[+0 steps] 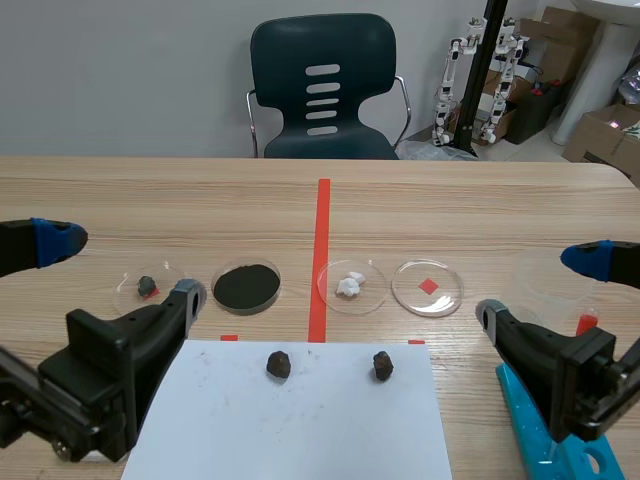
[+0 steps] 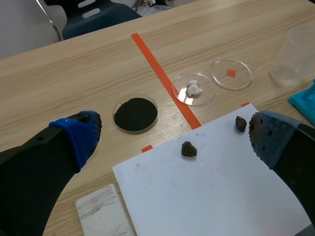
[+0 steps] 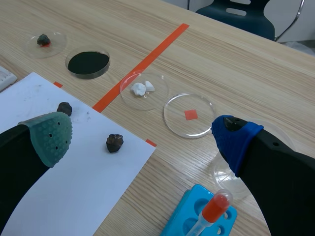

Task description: Pick up the middle mineral with the left hand

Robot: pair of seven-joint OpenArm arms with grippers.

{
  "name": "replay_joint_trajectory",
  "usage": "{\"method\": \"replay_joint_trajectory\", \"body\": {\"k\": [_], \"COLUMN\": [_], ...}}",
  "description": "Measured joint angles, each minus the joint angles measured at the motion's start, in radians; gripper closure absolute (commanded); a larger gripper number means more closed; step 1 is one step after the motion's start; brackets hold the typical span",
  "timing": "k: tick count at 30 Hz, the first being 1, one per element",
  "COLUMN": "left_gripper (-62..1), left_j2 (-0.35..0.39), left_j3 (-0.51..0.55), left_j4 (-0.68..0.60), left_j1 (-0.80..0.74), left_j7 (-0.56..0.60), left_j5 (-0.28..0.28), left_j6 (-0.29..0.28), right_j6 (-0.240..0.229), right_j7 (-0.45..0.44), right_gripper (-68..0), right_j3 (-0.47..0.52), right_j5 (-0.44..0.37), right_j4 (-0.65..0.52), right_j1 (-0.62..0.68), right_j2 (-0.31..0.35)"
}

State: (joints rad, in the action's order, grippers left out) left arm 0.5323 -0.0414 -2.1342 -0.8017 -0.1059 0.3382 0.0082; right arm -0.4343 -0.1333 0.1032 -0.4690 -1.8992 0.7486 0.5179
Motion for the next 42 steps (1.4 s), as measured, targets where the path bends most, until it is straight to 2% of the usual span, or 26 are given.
{"method": "replay_joint_trajectory", "body": {"k": [4, 37, 42], "left_gripper": [-62.3, -62.3, -62.3], "left_j2": [0.0, 0.0, -0.034], "left_j3": [-0.001, -0.001, -0.007], "left_j4": [0.0, 0.0, 0.0], "left_j1": [0.066, 0.071, 0.075], "left_j7": [-0.077, -0.069, -0.106], "left_j5": [0.004, 0.004, 0.004], "left_j6": [-0.009, -0.008, -0.005], "right_j6": [0.0, 0.0, 0.0], "right_j7": [0.0, 0.0, 0.0], "right_gripper": [-59.1, -59.1, -59.1], "right_j3": [0.0, 0.0, 0.0], "right_j5": [0.0, 0.0, 0.0], "right_j4": [0.0, 0.0, 0.0], "right_j1": [0.0, 0.0, 0.0], "right_j2": [0.0, 0.0, 0.0]}}
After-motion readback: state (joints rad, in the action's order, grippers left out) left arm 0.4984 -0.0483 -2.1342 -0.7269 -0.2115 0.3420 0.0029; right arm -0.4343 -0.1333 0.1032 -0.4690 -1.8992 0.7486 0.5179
